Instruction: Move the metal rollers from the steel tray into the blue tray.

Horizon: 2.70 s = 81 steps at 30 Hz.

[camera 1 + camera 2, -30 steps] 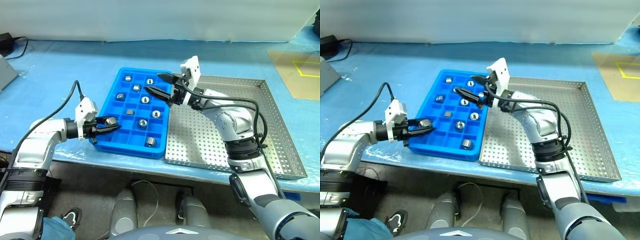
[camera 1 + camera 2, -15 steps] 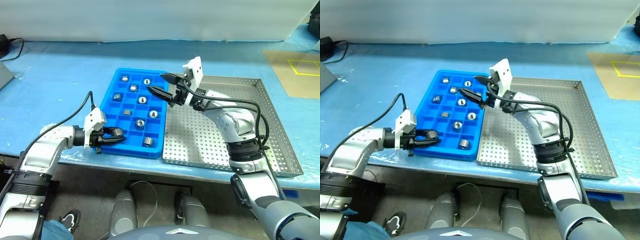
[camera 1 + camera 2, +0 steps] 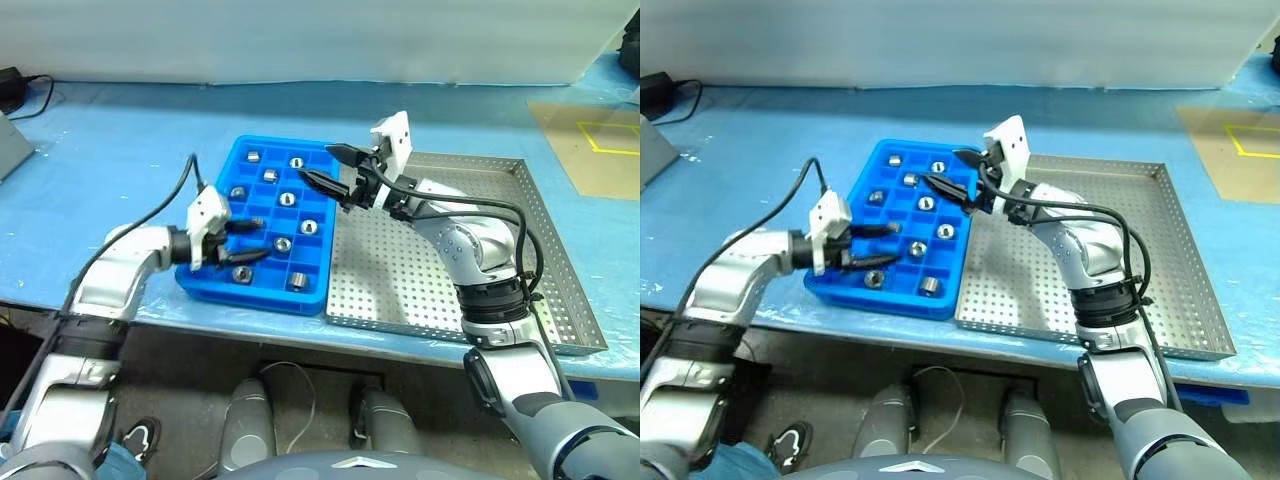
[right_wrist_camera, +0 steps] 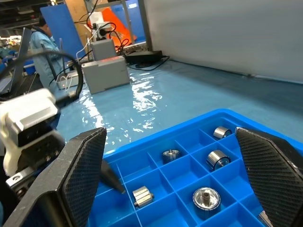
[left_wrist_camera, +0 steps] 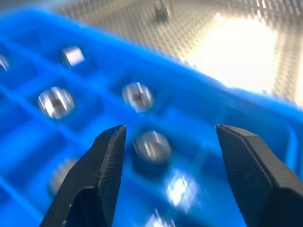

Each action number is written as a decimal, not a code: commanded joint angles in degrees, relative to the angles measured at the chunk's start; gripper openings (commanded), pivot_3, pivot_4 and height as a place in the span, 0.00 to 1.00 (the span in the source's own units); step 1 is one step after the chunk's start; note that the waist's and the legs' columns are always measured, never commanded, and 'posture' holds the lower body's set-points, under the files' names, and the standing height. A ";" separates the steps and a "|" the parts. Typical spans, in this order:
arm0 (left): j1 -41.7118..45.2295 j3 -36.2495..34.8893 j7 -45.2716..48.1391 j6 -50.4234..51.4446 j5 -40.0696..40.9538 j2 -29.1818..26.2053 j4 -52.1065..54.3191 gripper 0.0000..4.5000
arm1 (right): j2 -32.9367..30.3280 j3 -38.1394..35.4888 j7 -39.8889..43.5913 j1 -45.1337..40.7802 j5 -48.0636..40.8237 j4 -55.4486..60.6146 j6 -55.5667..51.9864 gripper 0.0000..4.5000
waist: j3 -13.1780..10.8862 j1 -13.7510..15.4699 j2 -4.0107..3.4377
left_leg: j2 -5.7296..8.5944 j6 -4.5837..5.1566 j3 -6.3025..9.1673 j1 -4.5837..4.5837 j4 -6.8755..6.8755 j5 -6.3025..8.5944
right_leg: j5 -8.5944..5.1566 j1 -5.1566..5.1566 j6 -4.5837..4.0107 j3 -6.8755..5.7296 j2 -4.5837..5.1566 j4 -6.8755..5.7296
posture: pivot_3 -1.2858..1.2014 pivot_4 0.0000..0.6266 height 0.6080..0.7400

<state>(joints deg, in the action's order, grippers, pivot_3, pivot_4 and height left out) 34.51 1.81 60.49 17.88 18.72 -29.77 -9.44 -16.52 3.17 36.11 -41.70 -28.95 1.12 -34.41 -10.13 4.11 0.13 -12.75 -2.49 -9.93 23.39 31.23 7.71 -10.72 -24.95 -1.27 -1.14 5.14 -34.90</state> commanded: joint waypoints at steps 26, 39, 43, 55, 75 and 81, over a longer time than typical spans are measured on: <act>41.91 0.92 -30.30 -28.23 -20.80 34.22 -67.30 0.71 | -5.98 -16.09 -20.74 10.82 -1.18 24.88 -6.28 1.00 | 0.03 -5.09 0.06 | 0.10 0.78 -0.10 0.21 0.66 0.43 | 0.17 -0.03 0.21 0.37 -0.05 0.20 | 0.27 0.24 1.00; 43.46 -3.63 -41.90 -21.65 -23.01 38.04 -68.84 0.71 | -5.89 -19.55 -27.20 16.61 -2.89 34.77 -11.20 1.00 | 0.03 -10.08 0.05 | 0.37 1.54 -0.21 0.64 1.32 0.90 | 0.08 -0.10 0.95 0.58 -0.02 0.53 | 0.22 0.24 1.00; 43.20 -5.41 -39.10 -21.88 -21.90 37.21 -68.50 0.71 | -5.63 -19.37 -27.90 17.44 -3.17 35.21 -11.41 1.00 | 0.04 -11.63 0.03 | 0.47 1.71 -0.21 0.79 1.34 1.00 | 0.14 -0.08 1.05 0.49 0.01 0.83 | 0.23 0.24 1.00; 40.21 -6.46 -1.16 -26.55 -18.74 19.62 -62.36 0.71 | -3.79 -12.99 -26.94 10.35 4.08 17.16 -3.22 1.00 | 0.03 -14.60 -0.01 | 0.70 2.18 -0.20 1.11 1.38 1.24 | 0.49 -0.08 0.75 0.21 0.31 1.30 | 0.30 0.24 1.00; 15.23 -1.71 16.70 2.19 -3.47 8.44 -8.22 0.71 | -0.43 -12.43 -34.11 -26.86 22.61 -71.76 34.51 1.00 | -0.06 -5.05 -0.12 | 0.86 2.42 -0.20 1.38 1.51 1.03 | 0.51 -0.07 0.57 0.05 1.05 0.88 | 0.41 0.24 1.00; 10.84 -0.83 16.39 9.26 0.65 5.18 -2.16 0.71 | -1.65 -11.81 -38.53 -25.54 25.10 -73.05 37.11 1.00 | -0.12 -4.74 -0.18 | 0.80 2.06 -0.22 1.33 1.63 0.98 | 0.41 -0.37 0.44 0.07 1.01 0.17 | 0.40 0.24 1.00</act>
<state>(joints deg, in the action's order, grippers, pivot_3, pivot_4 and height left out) 45.00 1.69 77.98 24.13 16.77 -24.43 -14.59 -17.32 -8.37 -1.24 -66.79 -4.69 -73.42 0.77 -10.25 -0.63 -0.06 -11.96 -0.52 -10.15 24.67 32.86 8.64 -10.31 -25.31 -0.83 -1.07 6.15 -34.79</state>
